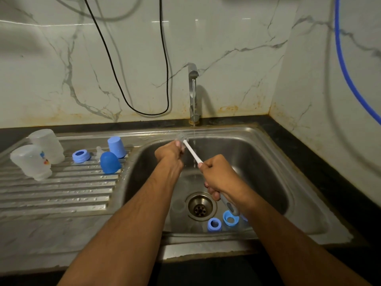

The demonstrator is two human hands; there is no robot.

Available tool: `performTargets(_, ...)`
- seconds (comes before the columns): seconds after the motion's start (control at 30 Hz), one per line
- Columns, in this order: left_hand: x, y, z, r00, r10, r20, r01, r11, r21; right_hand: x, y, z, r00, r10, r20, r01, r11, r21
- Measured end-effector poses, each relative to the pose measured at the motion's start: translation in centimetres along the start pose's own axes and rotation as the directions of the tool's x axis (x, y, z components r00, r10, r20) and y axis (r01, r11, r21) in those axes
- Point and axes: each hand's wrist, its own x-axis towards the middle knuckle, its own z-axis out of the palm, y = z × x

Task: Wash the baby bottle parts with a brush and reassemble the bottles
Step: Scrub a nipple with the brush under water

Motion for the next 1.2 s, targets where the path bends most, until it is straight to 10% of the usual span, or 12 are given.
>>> performTargets(0.17, 1.7, 1.2, -1.9, 0.967, -0.043, -0.251, -0.002, 0.984, -0.177, -2.1, 0.1, 0.2, 0.990, 0.005, 0.142, -0.010, 0.999, 0.037)
performTargets(0.67, -2.5, -1.4, 1.7, 0.987, 0.099, 0.125, -0.127, 0.962, 0.242, 1.6, 1.1, -3.7, 0.991, 0.071, -0.112, -0.054, 0.987, 0.154)
performTargets(1.2, 0.4, -2.6, 2.4, 0.913, 0.386, 0.134, -0.396, 0.754, 0.524, 3.8, 2.7, -4.4, 0.955, -0.007, -0.295, 0.053, 0.988, 0.147)
